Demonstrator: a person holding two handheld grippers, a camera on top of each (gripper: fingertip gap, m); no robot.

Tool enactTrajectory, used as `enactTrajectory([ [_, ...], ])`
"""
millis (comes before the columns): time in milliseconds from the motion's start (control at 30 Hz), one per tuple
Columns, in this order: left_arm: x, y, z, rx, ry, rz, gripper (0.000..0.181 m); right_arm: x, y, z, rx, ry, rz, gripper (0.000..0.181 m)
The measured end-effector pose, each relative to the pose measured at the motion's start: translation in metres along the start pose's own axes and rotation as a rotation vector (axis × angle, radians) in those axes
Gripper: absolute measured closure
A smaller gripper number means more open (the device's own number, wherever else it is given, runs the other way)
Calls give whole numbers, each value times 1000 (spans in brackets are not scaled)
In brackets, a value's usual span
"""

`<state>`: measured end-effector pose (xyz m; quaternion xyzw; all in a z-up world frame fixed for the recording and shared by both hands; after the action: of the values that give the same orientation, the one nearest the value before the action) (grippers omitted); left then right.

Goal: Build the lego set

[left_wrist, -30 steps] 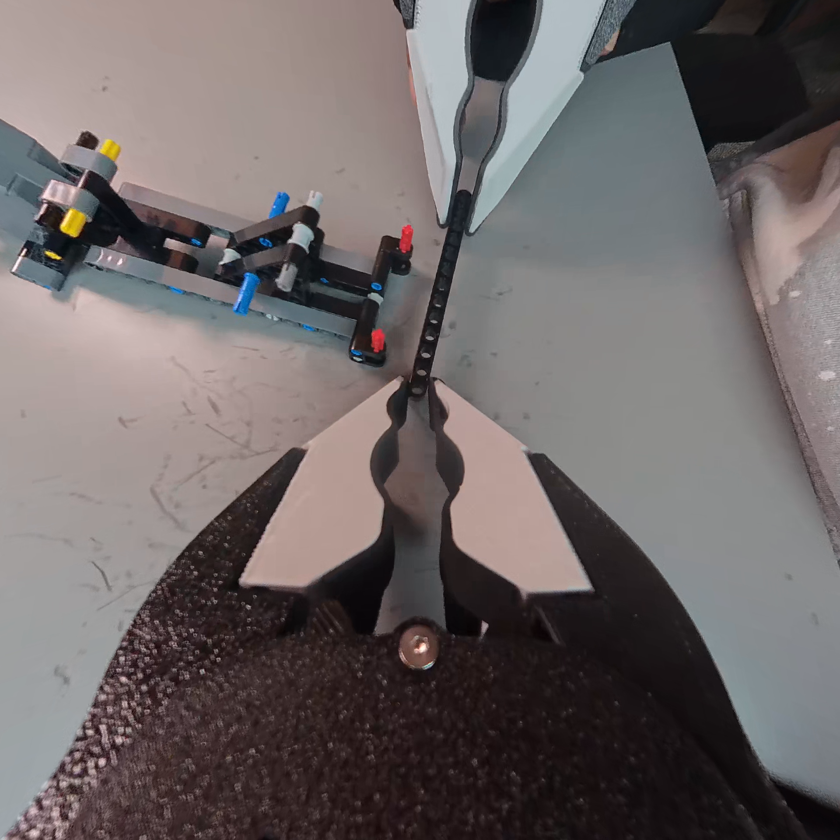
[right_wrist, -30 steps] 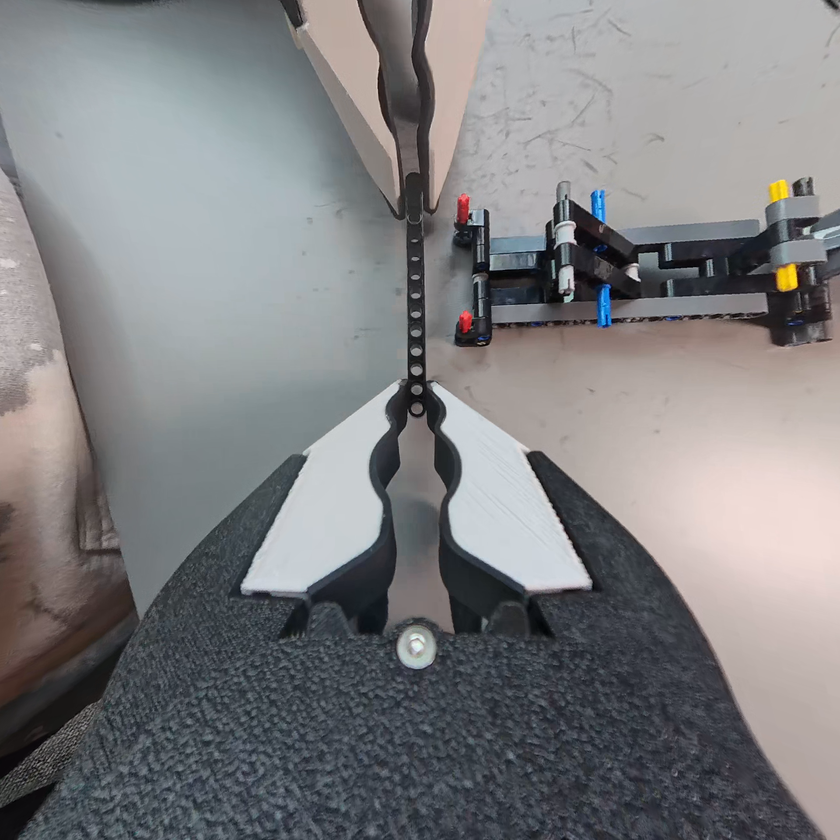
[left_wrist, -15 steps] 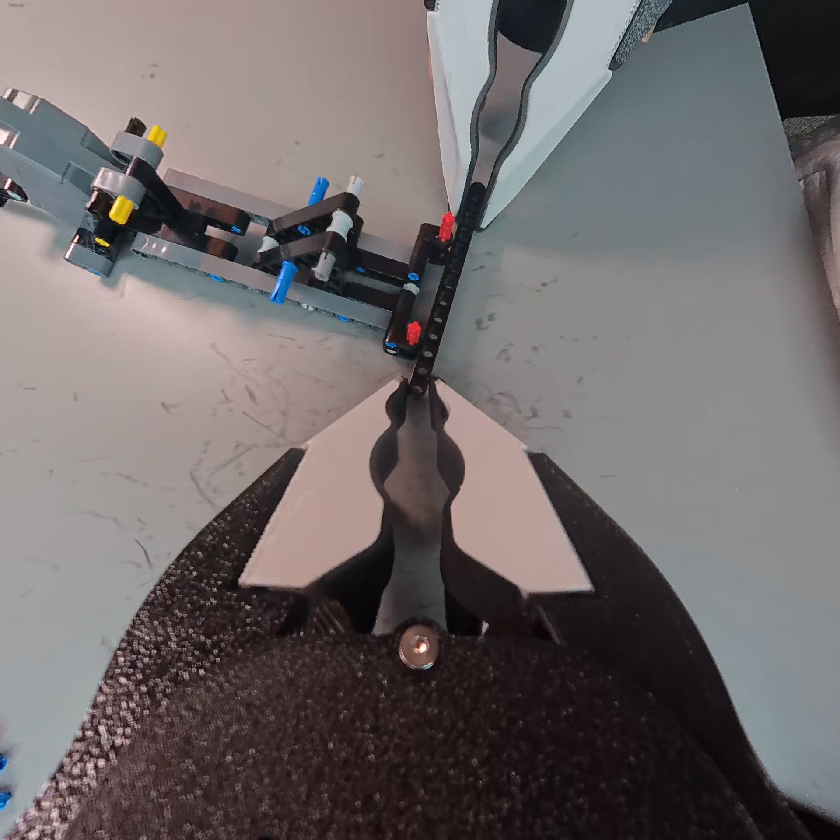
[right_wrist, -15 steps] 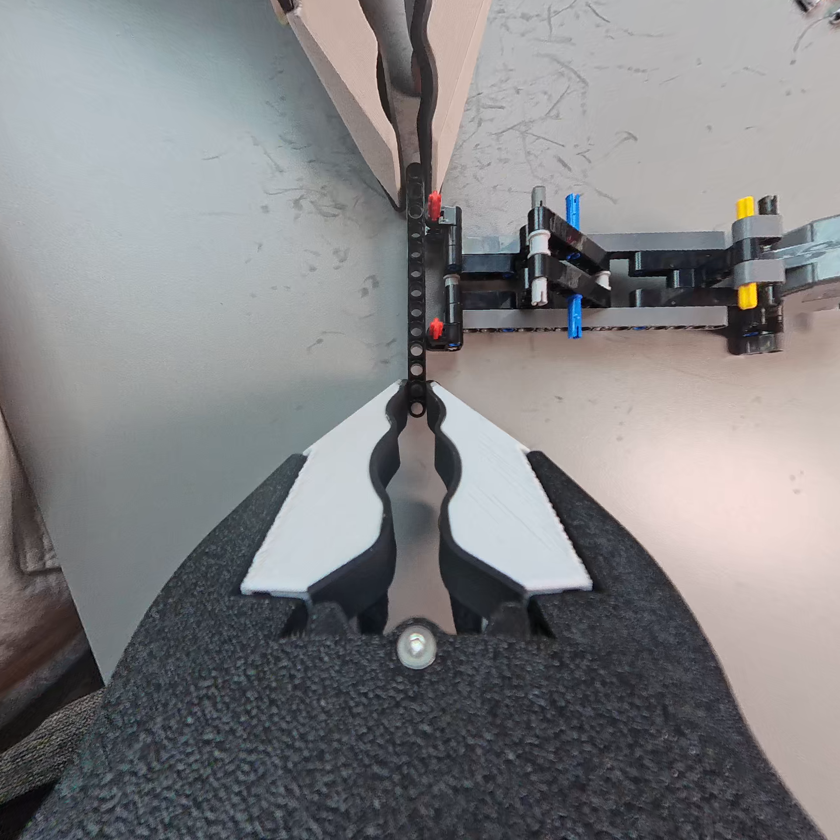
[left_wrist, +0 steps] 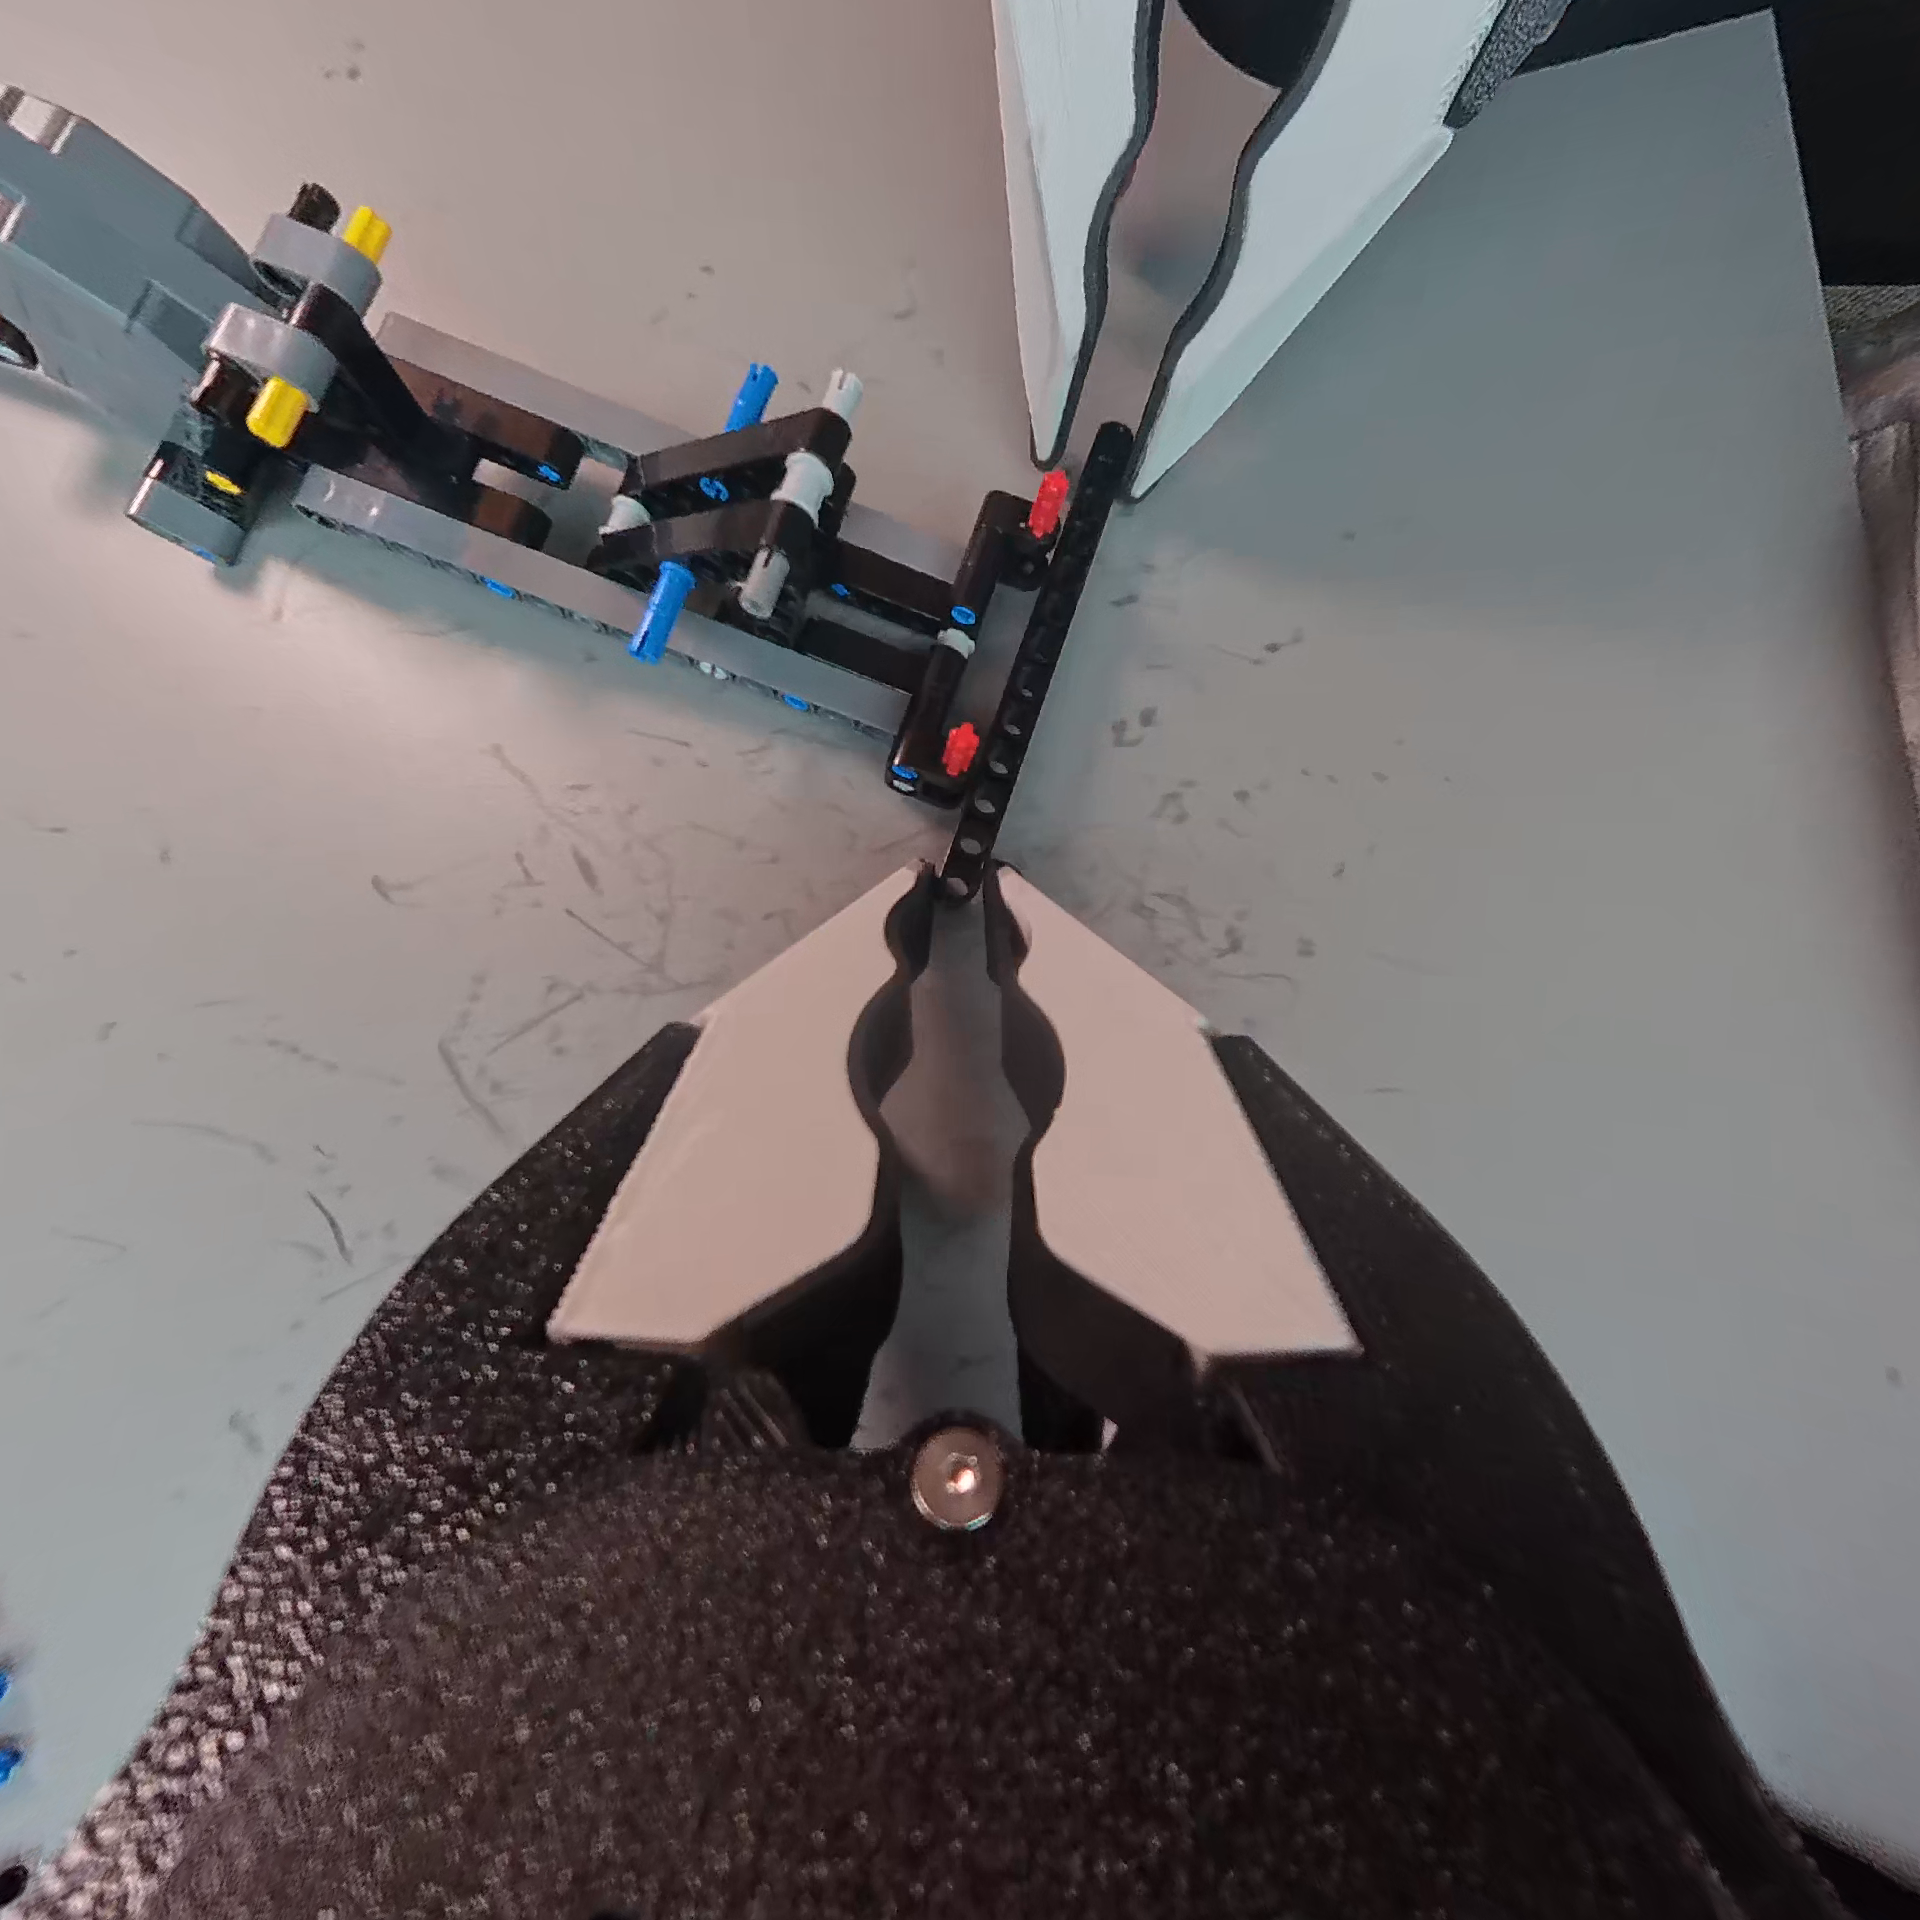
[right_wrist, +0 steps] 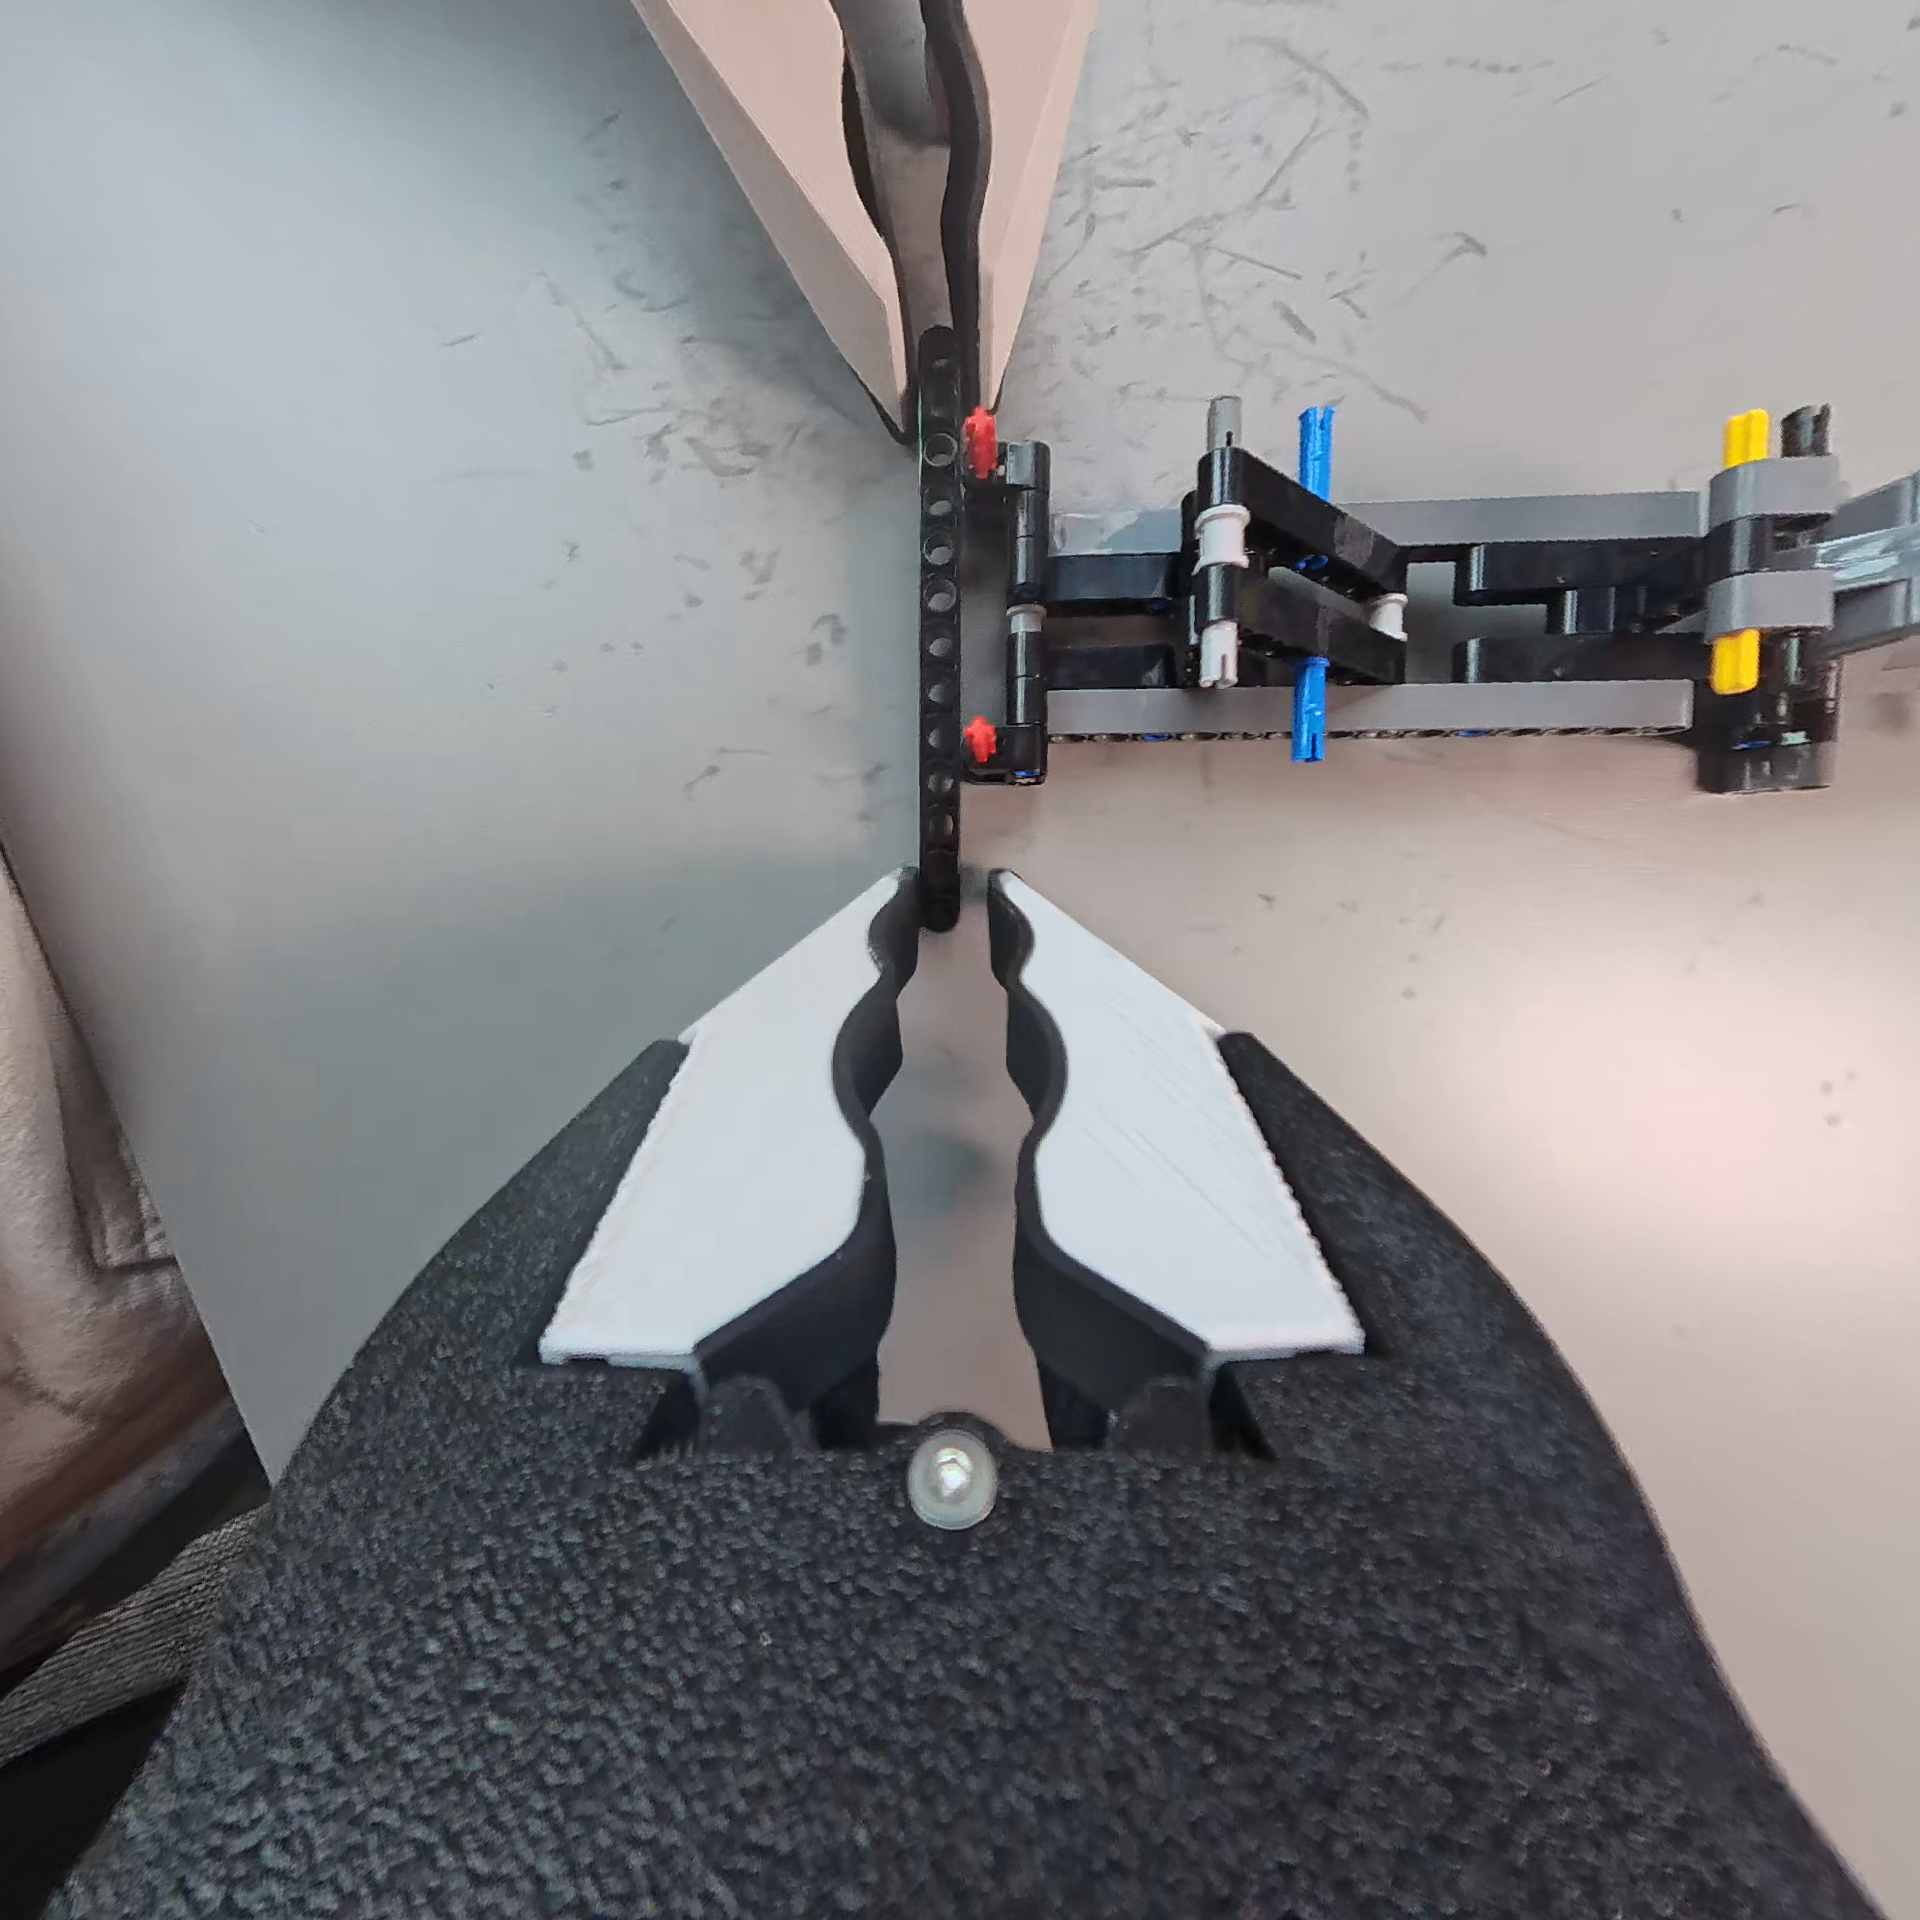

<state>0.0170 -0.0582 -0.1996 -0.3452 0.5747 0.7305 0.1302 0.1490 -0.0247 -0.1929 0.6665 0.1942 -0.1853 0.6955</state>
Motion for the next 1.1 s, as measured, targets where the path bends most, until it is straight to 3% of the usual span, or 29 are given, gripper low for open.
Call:
enactTrajectory([
  [633,5,5,3,27,35,12,163,-3,1,0,-4,-21,-46,174],
  [1100,3,3,10,-25,37,-12,172,-1,5,-4,27,-77,-107,174],
])
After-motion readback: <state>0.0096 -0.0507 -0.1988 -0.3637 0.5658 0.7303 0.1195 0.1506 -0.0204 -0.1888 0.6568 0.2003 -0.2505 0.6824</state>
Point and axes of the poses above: each gripper's, where its closed fingertips meet, y back along the fingers, x out of its underside, z = x × y across the jaws, the point moved 5 cm from there along y, back along the fingers, and after that the axes turned 10 degrees about -y, right-handed, at the moved point
